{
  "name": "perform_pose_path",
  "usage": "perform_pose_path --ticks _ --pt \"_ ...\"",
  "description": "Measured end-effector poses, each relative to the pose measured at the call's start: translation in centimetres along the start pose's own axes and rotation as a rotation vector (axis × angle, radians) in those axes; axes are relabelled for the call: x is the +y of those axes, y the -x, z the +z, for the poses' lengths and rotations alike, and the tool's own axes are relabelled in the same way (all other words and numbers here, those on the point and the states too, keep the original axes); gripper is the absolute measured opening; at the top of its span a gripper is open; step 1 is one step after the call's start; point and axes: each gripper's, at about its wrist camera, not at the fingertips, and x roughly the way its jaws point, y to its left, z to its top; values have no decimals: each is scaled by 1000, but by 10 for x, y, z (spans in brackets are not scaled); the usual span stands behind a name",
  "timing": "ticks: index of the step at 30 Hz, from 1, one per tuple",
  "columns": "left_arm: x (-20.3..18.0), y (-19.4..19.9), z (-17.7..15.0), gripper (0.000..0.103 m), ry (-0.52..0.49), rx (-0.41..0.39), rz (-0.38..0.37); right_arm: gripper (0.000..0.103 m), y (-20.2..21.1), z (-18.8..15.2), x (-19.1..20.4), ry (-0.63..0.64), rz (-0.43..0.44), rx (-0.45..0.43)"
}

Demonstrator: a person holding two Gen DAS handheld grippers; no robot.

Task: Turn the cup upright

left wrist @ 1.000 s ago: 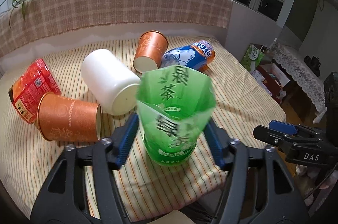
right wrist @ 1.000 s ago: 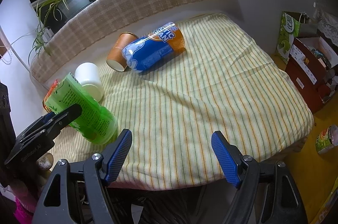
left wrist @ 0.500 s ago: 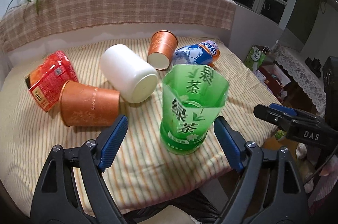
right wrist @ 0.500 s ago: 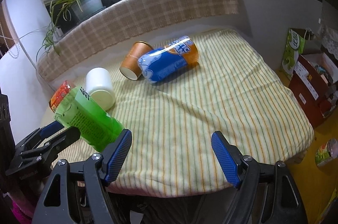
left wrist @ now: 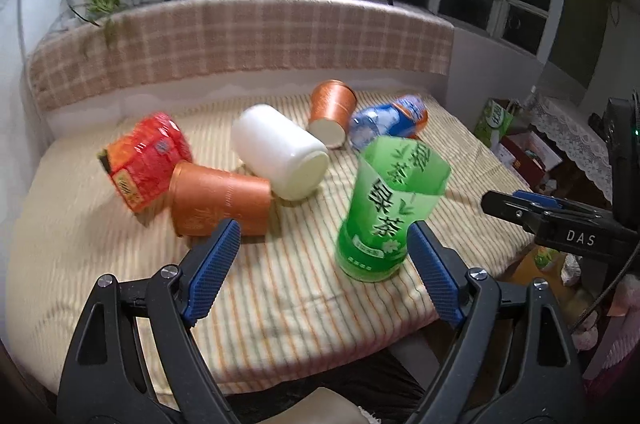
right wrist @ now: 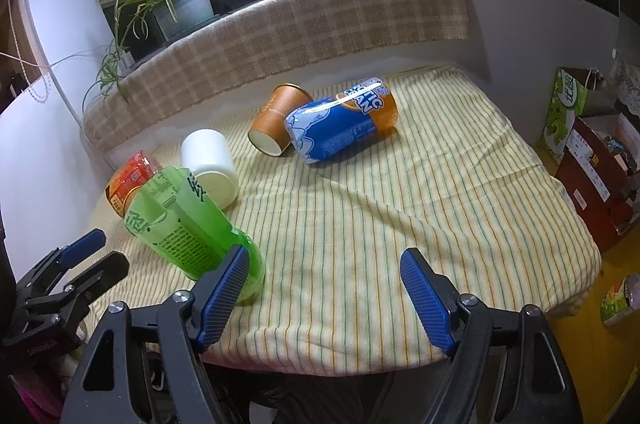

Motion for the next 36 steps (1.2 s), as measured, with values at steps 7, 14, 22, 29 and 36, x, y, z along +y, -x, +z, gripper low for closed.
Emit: perform_pose_path --ticks 7,14,22,29,36 --pt "5 29 9 93 18 -133 103 86 12 2 5 10 -5 -63" --pt "6 40 16 103 19 -187 133 91 16 0 9 22 -7 -84" --pt "8 43 16 103 25 -195 139 91 17 0 9 21 -8 -81" --pt "8 44 16 103 29 -195 145 91 15 0 12 32 -10 -81" --pt "8 44 16 103 30 -195 146 91 12 0 12 32 -8 -72"
